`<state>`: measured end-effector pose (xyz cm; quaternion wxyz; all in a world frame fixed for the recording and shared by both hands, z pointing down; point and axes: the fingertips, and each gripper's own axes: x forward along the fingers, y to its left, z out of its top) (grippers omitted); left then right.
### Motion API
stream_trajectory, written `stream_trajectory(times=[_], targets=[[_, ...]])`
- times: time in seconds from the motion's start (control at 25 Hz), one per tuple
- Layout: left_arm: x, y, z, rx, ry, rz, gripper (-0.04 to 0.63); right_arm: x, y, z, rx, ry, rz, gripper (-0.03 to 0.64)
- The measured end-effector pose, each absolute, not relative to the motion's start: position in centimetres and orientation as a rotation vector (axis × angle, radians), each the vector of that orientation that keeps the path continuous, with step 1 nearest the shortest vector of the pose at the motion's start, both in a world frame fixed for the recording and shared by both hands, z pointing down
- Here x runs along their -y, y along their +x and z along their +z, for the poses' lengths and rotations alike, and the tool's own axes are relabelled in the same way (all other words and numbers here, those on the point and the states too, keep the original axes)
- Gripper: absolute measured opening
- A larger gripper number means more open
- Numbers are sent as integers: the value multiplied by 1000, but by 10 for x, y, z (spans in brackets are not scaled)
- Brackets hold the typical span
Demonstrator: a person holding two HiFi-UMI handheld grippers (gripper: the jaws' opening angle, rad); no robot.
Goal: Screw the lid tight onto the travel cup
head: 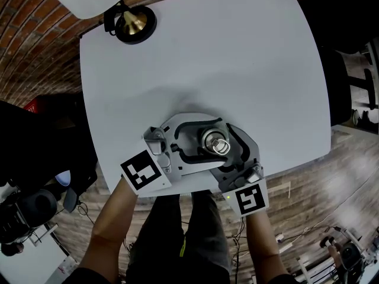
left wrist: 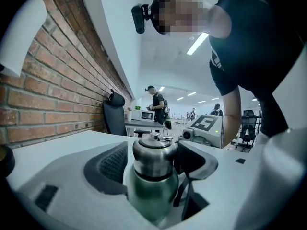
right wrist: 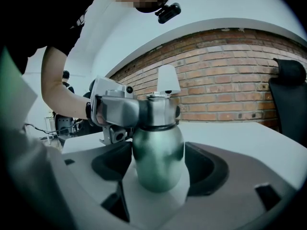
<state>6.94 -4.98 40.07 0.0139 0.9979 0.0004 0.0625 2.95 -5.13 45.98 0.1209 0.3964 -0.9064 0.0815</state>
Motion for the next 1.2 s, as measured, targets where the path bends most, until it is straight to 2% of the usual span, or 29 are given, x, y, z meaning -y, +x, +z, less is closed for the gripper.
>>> stream_trajectory(times=[0.04,0.2,1.08,1.12,1.2], targets=[[50,69,401,4,3108,191,333,51,30,459,2651,1160,244,322],[51,67,396,34,3106,161,341,48,31,454,2646,1156,216,322],[38,2,373,526,2934,188,336,-16,65,398,2394,1353,235,321],[39,-3,374,562,2937,204,305,-19,67,392,2389,1377,231,321],[38,-12,371,629,2935,220,191,-24,74,377,2375,1464,223,297]])
